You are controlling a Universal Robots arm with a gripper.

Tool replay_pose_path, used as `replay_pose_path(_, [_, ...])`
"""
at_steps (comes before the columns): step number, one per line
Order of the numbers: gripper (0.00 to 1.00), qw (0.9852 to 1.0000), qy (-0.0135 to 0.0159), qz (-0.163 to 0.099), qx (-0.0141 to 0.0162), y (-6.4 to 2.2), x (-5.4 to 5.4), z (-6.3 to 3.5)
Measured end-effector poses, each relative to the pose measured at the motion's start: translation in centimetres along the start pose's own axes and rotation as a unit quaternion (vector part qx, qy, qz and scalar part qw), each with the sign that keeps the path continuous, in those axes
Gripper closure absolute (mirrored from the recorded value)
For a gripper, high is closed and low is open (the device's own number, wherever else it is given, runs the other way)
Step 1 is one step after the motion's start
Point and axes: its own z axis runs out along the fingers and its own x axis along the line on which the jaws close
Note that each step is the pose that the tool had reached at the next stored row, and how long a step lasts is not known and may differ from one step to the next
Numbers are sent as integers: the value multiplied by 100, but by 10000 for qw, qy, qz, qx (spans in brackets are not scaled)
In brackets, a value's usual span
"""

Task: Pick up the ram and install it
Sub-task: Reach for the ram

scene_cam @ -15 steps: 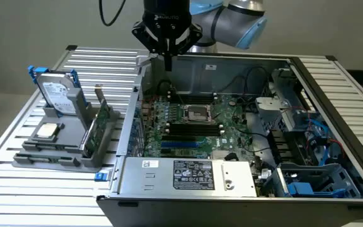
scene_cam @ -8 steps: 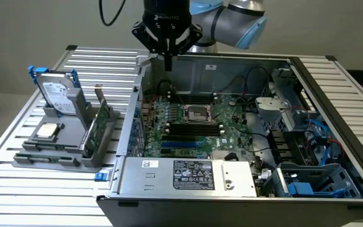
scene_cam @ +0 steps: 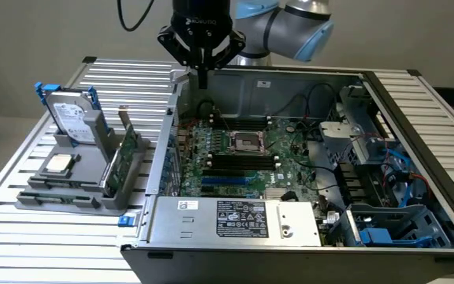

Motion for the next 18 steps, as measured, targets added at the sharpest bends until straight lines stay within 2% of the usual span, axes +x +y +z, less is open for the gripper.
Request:
replay_pose_path(3, [89, 10000, 85, 5, 5, -9, 118, 12])
replay_pose_path(6, [89, 9999, 143, 7, 10, -20, 256, 24])
replay_pose_path(8, [89, 9999, 170, 8, 11, -26, 344, 33])
replay_pose_path(18, [89, 9998, 178, 9, 12, -62, 796, 110])
